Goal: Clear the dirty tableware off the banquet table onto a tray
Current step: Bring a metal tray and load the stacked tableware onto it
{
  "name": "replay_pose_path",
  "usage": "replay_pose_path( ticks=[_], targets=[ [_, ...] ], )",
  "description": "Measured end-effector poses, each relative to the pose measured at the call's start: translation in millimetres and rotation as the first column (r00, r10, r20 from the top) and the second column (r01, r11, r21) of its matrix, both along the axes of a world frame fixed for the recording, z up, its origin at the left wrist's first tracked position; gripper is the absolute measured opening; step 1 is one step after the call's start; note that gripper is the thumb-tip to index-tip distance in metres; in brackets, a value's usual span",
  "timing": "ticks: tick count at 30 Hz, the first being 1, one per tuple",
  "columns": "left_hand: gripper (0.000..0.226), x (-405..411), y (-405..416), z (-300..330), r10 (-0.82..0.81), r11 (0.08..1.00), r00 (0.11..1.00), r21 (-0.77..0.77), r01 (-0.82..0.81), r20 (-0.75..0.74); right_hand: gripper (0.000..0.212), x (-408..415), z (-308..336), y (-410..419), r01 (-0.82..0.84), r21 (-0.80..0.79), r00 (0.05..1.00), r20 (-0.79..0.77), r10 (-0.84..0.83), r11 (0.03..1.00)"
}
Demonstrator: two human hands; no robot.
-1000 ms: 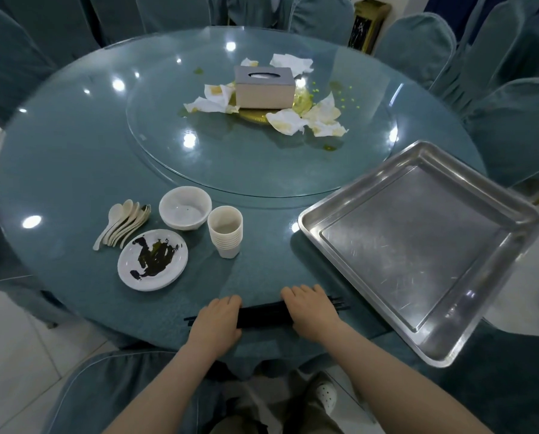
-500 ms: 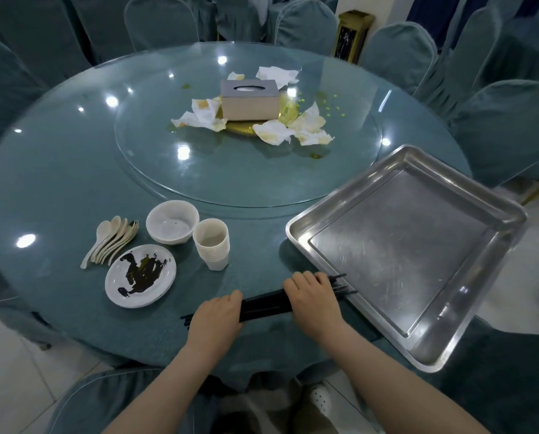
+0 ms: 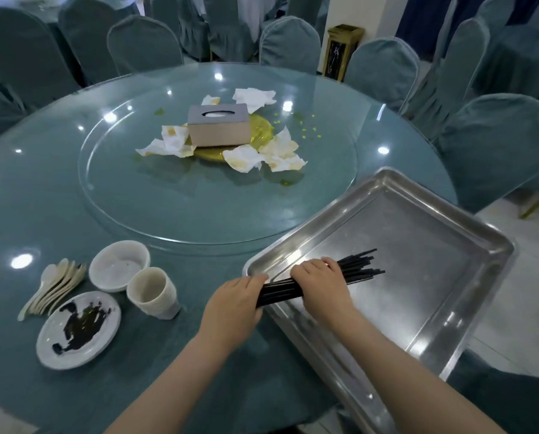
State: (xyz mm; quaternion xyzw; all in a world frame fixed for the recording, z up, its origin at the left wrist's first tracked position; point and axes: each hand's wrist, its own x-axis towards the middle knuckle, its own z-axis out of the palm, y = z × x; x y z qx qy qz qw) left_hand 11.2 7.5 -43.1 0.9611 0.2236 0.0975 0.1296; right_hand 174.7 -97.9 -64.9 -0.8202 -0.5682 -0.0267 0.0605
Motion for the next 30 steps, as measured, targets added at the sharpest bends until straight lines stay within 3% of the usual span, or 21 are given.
replay_pose_path(
  ticks=[6,11,17,25,30],
  targets=[
    [0.064,36,13,-6,0.177,0.973,0.982,-0.14,-0.185,-0.066,0.034,96,-22,1,0.105,-0.187,0.994,-0.009,-0.109,0.977],
    [0.061,32,25,-16,0.322,0.907,0.938,-0.243,-0.345,-0.128,0.028,130,-40,29,-0.013,-0.287,1.0,0.013,0.018,0.958],
    [0.055,12,21,-15,0.471,0.835,0.881,-0.298,-0.462,-0.044,0.038,137,-55,55,-0.144,-0.314,0.986,0.03,0.162,0.939],
    [0.045,-21,37,-1,0.559,0.806,0.819,-0.313,-0.502,0.126,0.055,124,-52,47,-0.124,-0.253,0.992,-0.036,0.119,0.959],
    [0.035,-51,53,12,0.577,0.794,0.777,-0.394,-0.463,0.25,0.071,100,-45,42,-0.061,-0.304,0.956,-0.293,-0.032,0.951]
  ],
)
